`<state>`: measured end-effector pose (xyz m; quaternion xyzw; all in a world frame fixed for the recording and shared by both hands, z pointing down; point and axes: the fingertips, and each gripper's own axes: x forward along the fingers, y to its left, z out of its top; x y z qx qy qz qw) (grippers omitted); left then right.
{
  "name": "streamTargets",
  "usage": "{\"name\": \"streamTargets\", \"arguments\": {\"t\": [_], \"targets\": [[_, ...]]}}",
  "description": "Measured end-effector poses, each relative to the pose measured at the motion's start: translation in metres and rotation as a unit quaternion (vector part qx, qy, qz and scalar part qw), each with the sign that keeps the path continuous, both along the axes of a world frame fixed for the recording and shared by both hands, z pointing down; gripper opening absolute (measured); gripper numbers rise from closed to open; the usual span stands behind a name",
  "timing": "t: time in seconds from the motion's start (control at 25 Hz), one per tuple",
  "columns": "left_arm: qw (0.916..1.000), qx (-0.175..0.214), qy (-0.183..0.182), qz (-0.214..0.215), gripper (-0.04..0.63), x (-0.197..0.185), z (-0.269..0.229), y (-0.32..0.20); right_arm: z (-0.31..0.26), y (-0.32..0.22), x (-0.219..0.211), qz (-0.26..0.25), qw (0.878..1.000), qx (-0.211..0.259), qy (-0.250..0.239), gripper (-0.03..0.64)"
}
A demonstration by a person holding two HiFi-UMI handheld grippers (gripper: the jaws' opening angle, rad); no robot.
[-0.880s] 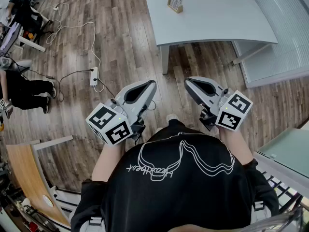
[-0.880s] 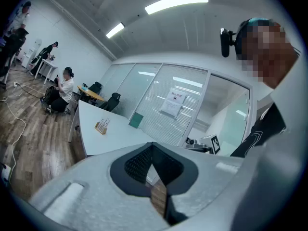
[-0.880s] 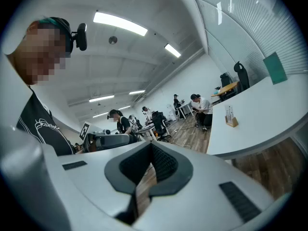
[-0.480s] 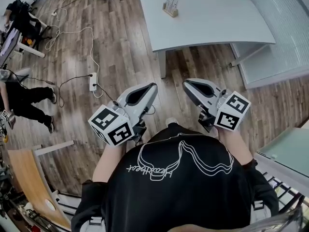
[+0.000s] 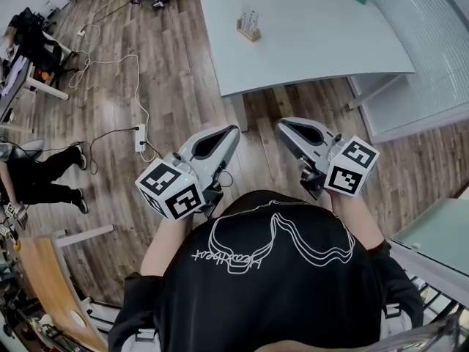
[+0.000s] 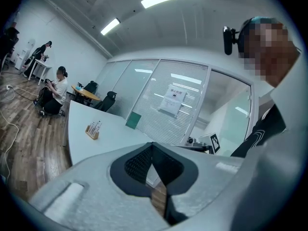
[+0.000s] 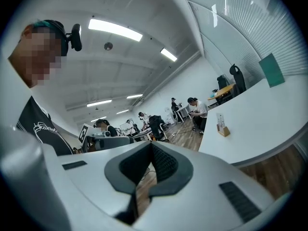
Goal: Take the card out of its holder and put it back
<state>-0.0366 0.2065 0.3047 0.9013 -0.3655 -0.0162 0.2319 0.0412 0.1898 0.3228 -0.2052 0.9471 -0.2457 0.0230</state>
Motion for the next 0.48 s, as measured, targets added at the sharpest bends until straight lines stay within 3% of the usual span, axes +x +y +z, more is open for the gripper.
{"name": "streamTargets", "arguments": {"t": [0.48], "targets": [[0.9995, 0.030, 0.000, 0.004, 0.012, 0.030, -0.014, -0.029, -0.015, -0.033, 0.030, 0.014, 1.000, 0.015, -0.019, 0.009]]}}
